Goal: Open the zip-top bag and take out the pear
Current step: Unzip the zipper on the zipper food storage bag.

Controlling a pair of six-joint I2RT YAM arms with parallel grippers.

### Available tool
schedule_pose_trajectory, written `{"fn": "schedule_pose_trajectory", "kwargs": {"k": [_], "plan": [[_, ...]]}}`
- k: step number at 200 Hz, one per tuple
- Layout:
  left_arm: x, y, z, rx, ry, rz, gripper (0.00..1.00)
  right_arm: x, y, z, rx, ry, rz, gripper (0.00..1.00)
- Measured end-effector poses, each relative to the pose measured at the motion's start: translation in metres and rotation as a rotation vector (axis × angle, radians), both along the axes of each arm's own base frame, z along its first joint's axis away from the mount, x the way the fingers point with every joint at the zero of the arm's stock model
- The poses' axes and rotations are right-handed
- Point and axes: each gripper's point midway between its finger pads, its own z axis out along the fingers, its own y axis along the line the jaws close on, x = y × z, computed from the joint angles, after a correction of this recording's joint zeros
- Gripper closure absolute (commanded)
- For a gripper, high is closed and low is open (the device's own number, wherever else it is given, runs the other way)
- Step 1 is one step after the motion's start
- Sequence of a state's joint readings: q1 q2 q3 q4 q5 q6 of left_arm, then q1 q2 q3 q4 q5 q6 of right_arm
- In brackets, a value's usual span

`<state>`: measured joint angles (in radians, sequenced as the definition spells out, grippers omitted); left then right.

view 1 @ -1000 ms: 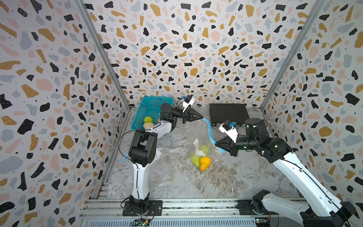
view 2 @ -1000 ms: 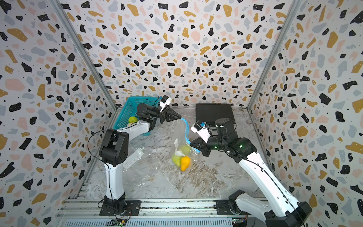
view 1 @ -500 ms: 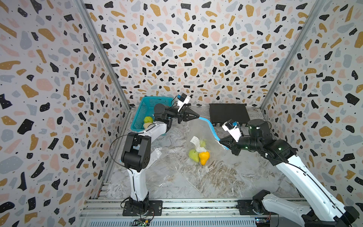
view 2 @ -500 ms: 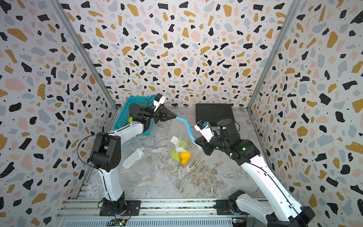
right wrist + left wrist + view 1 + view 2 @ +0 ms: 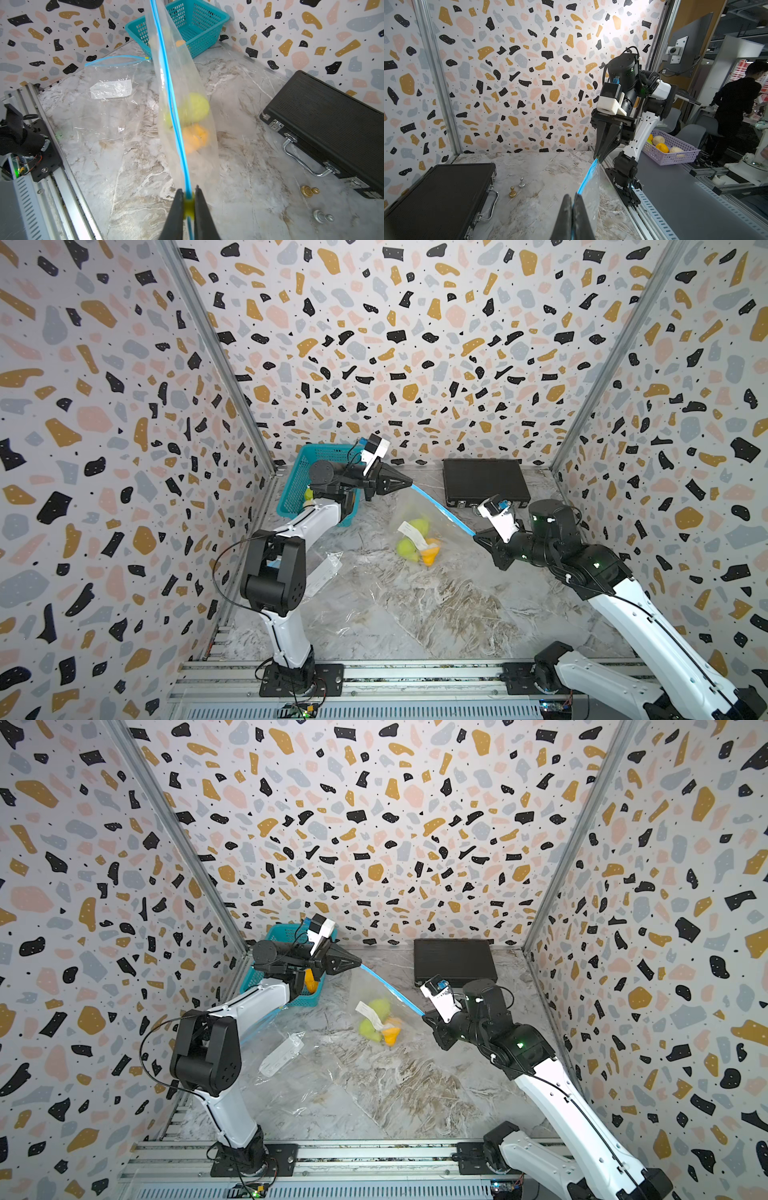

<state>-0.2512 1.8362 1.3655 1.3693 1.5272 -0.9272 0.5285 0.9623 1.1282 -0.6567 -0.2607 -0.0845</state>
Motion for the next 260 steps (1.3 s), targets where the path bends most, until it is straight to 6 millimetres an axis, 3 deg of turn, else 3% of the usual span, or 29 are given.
{"fn": "schedule_pose_trajectory", "kwargs": {"k": [51, 101, 146, 203, 232, 260], "plan": [[0.007, 0.009, 0.001, -0.001, 0.000, 0.028, 1.00, 0.002, -0.005, -0.016, -0.024, 0.027, -0.034, 0.88], [0.010, 0.011, 0.003, -0.014, 0.003, 0.045, 1.00, 0.002, -0.003, -0.020, -0.015, 0.035, -0.029, 0.92], [-0.010, -0.005, 0.011, -0.045, 0.002, 0.023, 1.00, 0.004, 0.015, -0.019, 0.038, 0.056, 0.043, 0.93], [-0.025, -0.009, 0.001, -0.099, 0.024, 0.073, 1.00, 0.016, 0.037, 0.013, 0.085, 0.011, 0.132, 0.92], [-0.027, -0.006, -0.020, -0.107, 0.071, 0.118, 1.00, 0.011, 0.036, 0.012, 0.100, 0.006, 0.137, 0.86], [-0.032, -0.005, -0.040, -0.102, 0.109, 0.143, 1.00, -0.002, 0.031, -0.008, 0.116, 0.051, 0.125, 0.63]]}}
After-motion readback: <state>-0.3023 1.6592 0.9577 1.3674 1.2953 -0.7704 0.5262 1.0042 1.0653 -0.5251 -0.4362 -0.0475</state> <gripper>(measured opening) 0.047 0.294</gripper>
